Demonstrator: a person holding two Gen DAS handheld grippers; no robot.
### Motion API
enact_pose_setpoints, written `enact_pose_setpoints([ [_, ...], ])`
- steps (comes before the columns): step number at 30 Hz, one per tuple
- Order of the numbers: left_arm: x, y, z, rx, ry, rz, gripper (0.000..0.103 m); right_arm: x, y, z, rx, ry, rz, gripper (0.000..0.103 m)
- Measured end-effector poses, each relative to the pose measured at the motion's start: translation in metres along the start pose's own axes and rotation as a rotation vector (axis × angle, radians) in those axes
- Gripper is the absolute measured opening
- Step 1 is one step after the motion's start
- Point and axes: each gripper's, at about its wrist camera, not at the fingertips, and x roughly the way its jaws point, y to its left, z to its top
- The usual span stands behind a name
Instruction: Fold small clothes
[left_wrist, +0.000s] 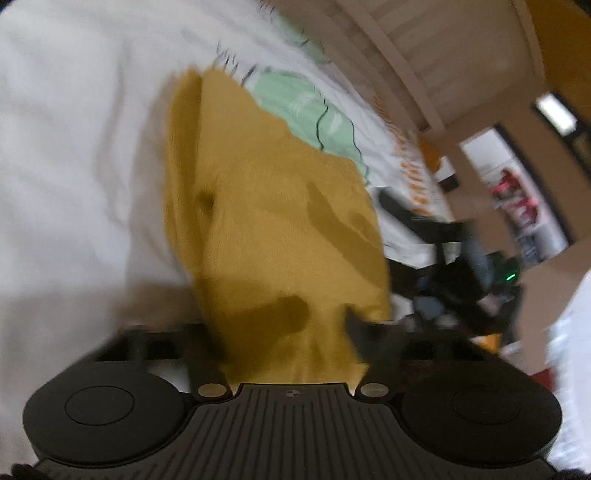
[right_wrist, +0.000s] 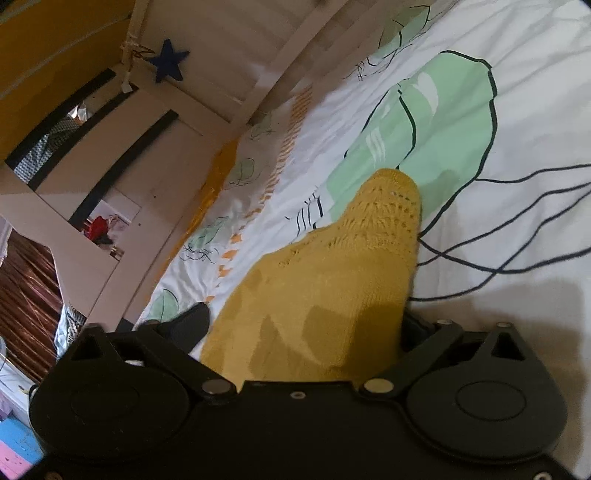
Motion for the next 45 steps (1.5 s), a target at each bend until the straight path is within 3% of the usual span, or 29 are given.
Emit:
enact_pose_setpoints([
  [1, 0.004, 0.005, -0.001, -0.059, 0.019, -0.016, 0.022, 0.003, 0.002, 0.002, 0.007, 0.022, -0.055, 0.035],
  [5, 0.002, 0.0, -0.008, -0.094, 0.045, -0.047, 0.022, -0.015, 0.014, 0.001, 0.03, 0.009, -0.088, 0.034],
  [9, -0.008, -0.014, -0.024, -0.136, 0.085, -0.134, 0.022, -0.045, 0.034, -0.01, 0.026, 0.02, -0.116, 0.034],
  [16, -0.026, -0.052, -0.09, -0.087, 0.207, -0.187, 0.022, -0.118, 0.05, -0.055, 0.065, 0.115, -0.185, 0.036],
  [18, -0.029, -0.057, -0.111, -0.061, 0.236, -0.164, 0.022, -0.135, 0.05, -0.07, 0.089, 0.124, -0.195, 0.04],
  [21, -0.032, -0.06, -0.138, 0.027, 0.25, 0.021, 0.023, -0.155, 0.047, -0.089, 0.087, 0.102, -0.273, 0.057],
  [22, -0.033, -0.059, -0.142, 0.051, 0.245, 0.063, 0.023, -0.163, 0.045, -0.095, 0.089, 0.08, -0.294, 0.062],
  [25, -0.043, -0.051, -0.154, 0.068, 0.21, 0.095, 0.024, -0.182, 0.044, -0.108, 0.092, 0.02, -0.322, 0.063],
  [30, -0.066, -0.06, -0.158, 0.128, 0.144, 0.188, 0.024, -0.199, 0.069, -0.123, -0.025, -0.055, -0.37, 0.063],
  [35, -0.096, -0.1, -0.155, 0.315, -0.019, 0.248, 0.026, -0.206, 0.095, -0.138, -0.162, -0.133, -0.387, 0.063],
  [37, -0.108, -0.111, -0.155, 0.365, -0.094, 0.256, 0.033, -0.204, 0.102, -0.143, -0.205, -0.148, -0.395, 0.063],
  [39, -0.101, -0.126, -0.146, 0.411, -0.152, 0.266, 0.039, -0.2, 0.107, -0.148, -0.239, -0.158, -0.396, 0.063],
  [45, -0.065, -0.143, -0.129, 0.466, -0.248, 0.32, 0.039, -0.196, 0.112, -0.159, -0.269, -0.14, -0.396, 0.067],
])
